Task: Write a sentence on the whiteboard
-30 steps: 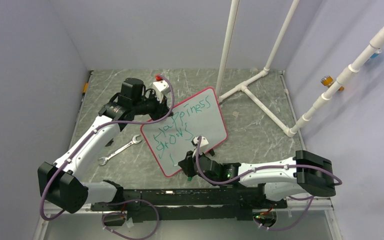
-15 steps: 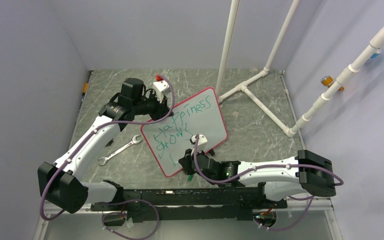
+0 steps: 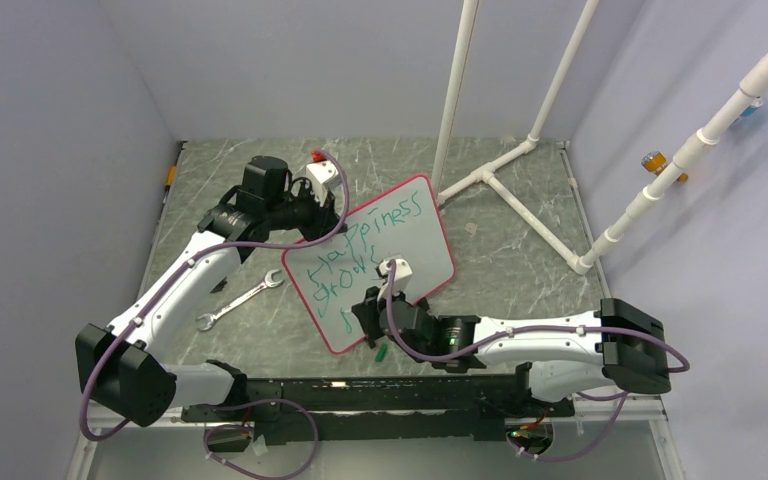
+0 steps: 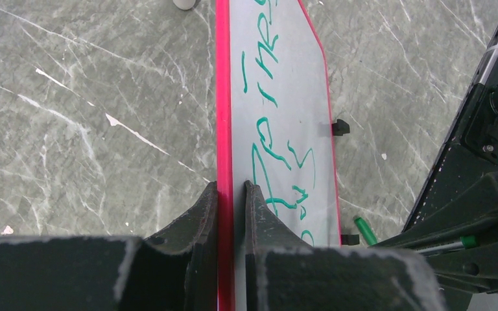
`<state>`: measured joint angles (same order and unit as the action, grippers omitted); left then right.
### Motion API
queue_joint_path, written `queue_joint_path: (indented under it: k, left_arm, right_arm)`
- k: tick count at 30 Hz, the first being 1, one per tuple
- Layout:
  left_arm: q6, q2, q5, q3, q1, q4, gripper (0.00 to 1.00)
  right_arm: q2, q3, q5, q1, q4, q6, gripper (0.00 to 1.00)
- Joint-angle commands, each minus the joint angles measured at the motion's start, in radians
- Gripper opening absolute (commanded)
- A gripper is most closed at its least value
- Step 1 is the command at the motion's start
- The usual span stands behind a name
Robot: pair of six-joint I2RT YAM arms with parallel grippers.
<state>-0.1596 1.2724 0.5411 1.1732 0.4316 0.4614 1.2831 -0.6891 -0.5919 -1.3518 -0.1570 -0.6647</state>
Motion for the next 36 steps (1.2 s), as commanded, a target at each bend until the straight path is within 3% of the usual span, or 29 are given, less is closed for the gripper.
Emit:
queue_joint_path:
  k: [1, 24, 36]
  left_arm:
    - [-0.056, -0.019, -0.062, 0.020, 0.002, -0.035, 0.00]
    - [-0.057, -0.021, -0.062, 0.021, 0.003, -0.036, 0.00]
    - [-0.057, -0.018, -0.059, 0.022, 0.002, -0.034, 0.00]
  right_arm:
    - [-0.027, -0.025, -0.072, 0.018, 0.041, 0.001, 0.00]
    - [-0.026, 0.072, -0.011, 0.027, 0.075, -0.112, 0.00]
    - [-0.046, 0.045, -0.033, 0.001, 0.137, -0.117, 0.00]
